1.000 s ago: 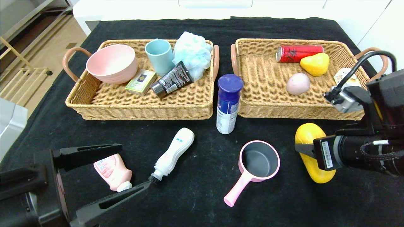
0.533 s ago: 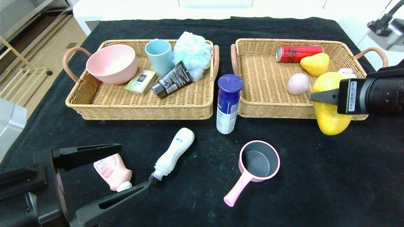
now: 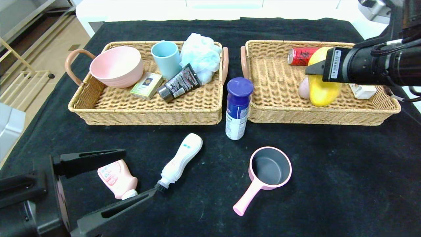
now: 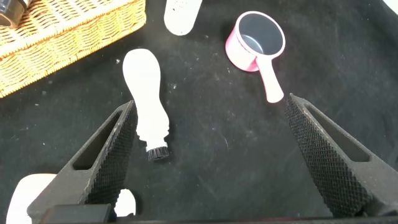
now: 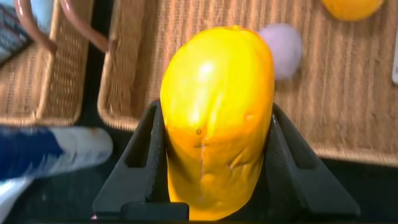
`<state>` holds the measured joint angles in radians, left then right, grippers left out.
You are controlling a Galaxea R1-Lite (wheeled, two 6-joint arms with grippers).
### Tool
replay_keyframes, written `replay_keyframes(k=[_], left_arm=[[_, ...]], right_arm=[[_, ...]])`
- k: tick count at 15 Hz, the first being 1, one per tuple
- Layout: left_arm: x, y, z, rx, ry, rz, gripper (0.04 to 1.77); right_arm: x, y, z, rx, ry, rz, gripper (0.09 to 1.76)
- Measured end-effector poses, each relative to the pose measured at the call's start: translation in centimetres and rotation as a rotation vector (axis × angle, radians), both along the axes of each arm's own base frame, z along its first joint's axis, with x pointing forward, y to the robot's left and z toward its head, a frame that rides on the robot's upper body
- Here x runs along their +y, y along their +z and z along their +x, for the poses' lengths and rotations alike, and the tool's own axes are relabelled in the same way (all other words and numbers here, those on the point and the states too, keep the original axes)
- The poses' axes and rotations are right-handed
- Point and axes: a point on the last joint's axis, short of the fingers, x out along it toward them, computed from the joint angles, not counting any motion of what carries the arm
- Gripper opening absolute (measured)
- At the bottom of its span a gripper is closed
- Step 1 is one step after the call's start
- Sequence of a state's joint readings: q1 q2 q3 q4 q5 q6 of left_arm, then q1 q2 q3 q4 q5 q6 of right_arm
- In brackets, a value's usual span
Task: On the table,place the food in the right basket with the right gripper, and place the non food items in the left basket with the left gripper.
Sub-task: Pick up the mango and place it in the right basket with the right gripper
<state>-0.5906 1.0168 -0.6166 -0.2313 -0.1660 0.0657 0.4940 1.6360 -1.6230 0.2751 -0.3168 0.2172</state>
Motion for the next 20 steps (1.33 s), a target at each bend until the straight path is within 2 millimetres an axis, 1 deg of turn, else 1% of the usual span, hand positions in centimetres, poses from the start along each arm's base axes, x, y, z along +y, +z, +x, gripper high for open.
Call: replay_keyframes(k=[2,6,12,15,18,20], left_arm=[[0.0,0.0,0.0,-0.001,0.000,-0.001,1.72],[0.0,0.0,0.0,-0.005,-0.001,0.001,1.72],[0.0,0.0,-0.1,-0.006,-0.002,0.002,1.72],[0.1,0.1,-0.1,-0.009,-0.002,0.000,1.72],[0.1,0.1,-0.1,-0.011,-0.002,-0.001,1.72],[0.0,0.1,-0.2,-0.011,-0.007,-0.001,1.72]], right_arm=[[0.6,0.0,1.7,-0.021,-0.010,0.012,0.96],[1.8,-0.7,4.6,-0.027,-0.018,0.014,0.96],[2.7,-1.6,8.0,-0.114,-0.035,0.057,0.96],[2.9,-2.2,8.6,-0.113,-0.041,0.056,0.96],[2.9,-2.2,8.8,-0.123,-0.043,0.062,0.96],[3.0,-2.3,8.8,-0.124,-0.054,0.059,1.11]])
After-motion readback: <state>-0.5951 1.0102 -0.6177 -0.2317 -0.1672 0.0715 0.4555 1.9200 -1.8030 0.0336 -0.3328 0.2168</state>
